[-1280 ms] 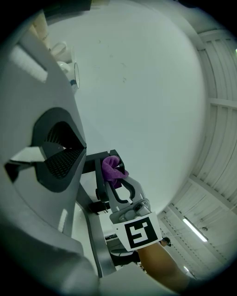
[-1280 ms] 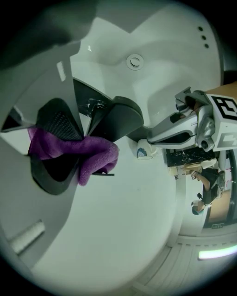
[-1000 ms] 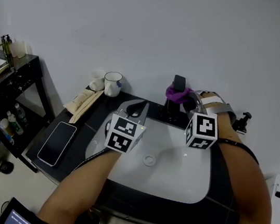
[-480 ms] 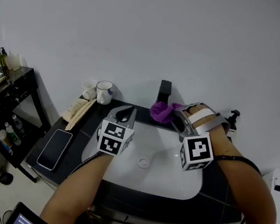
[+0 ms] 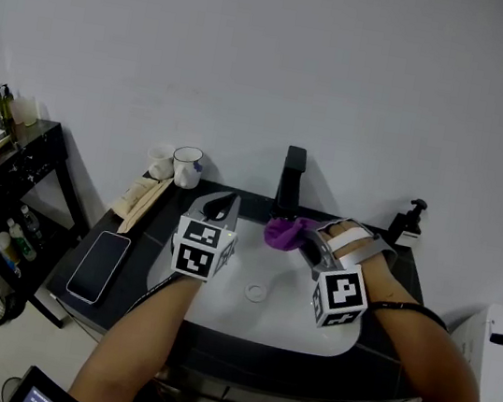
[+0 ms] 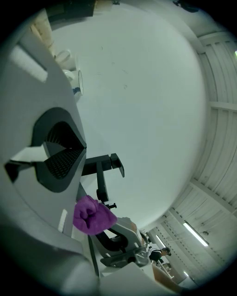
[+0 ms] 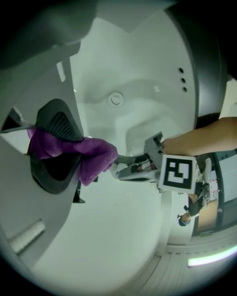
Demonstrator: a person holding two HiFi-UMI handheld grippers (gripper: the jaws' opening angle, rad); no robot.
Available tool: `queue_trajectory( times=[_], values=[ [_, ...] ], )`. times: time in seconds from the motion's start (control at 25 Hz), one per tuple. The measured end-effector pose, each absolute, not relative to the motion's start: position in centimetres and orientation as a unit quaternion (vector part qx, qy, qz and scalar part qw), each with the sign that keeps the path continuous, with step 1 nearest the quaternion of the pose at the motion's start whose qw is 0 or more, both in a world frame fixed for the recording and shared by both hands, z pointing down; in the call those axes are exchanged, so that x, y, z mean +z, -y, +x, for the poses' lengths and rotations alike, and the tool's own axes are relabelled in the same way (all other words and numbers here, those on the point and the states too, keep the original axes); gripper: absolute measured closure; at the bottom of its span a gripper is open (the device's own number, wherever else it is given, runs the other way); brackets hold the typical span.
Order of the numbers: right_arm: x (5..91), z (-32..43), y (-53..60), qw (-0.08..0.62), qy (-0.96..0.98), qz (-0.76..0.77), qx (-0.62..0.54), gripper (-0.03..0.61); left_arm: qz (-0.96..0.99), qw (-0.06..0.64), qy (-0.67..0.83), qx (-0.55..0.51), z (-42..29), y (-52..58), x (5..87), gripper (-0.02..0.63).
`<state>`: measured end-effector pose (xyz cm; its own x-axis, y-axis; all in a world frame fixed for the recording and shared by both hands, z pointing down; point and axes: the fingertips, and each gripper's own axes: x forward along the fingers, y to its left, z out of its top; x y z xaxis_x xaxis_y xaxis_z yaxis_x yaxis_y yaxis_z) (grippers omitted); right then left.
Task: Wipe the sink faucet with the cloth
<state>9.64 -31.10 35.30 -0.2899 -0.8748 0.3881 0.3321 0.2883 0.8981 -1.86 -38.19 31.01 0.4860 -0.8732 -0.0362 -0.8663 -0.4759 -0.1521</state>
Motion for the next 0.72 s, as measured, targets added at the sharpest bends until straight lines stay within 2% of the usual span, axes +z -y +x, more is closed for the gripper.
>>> queue_trajectory(
  times=[0.72],
  values=[
    [36.9,10.1,42.1,0.539,0.61,0.334,-0.475,0.5,-0.862,0.083,-0.5,-0.007,-1.4,39.8,30.3,0.596]
  ],
)
